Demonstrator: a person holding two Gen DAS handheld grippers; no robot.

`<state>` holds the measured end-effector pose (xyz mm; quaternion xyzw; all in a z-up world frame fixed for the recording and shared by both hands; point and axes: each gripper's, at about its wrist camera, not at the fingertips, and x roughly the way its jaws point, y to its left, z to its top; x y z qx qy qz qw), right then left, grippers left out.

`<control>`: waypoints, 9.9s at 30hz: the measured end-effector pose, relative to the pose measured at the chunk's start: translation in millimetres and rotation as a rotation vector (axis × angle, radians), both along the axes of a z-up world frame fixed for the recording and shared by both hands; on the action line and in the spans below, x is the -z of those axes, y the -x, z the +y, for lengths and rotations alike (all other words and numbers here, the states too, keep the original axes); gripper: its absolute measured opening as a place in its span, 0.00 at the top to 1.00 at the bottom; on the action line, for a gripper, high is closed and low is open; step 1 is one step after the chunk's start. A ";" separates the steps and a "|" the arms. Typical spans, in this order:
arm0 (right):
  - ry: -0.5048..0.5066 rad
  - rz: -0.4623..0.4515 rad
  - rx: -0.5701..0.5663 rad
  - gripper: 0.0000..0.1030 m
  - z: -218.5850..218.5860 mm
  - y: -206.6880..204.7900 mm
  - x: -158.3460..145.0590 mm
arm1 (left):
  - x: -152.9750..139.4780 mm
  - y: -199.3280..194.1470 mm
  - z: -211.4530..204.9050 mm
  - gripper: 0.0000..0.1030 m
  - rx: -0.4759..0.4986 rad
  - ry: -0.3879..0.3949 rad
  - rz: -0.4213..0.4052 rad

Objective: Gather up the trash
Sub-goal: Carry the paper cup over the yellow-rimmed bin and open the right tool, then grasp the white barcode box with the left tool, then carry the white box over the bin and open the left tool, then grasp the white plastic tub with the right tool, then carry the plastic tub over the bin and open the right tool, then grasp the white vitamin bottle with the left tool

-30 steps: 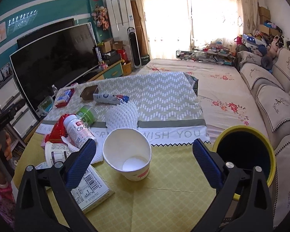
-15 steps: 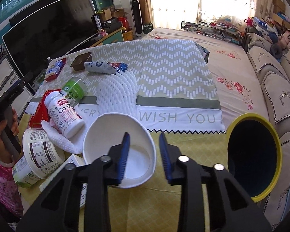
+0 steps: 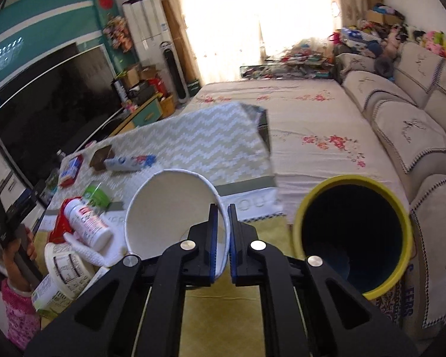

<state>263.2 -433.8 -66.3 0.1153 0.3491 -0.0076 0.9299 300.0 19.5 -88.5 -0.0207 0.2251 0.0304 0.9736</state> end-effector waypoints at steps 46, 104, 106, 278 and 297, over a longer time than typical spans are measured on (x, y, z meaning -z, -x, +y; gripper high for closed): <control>-0.044 0.006 0.363 0.30 -115.3 53.1 55.0 | -46.0 192.0 -147.8 0.04 0.545 -0.109 0.121; -0.243 -0.044 0.304 0.26 -139.2 74.2 79.3 | 34.1 159.2 -238.1 0.31 0.665 -0.110 0.354; -0.249 -0.054 0.318 0.26 -144.0 79.4 79.0 | 28.6 149.0 -251.8 0.31 0.675 -0.100 0.349; 0.101 0.128 0.352 0.50 -136.0 -16.4 84.1 | -13.8 132.2 -111.8 0.05 0.203 -0.072 0.232; 0.037 0.073 0.289 0.44 -110.5 13.0 74.2 | -1.5 85.8 -168.7 0.13 0.455 -0.155 0.399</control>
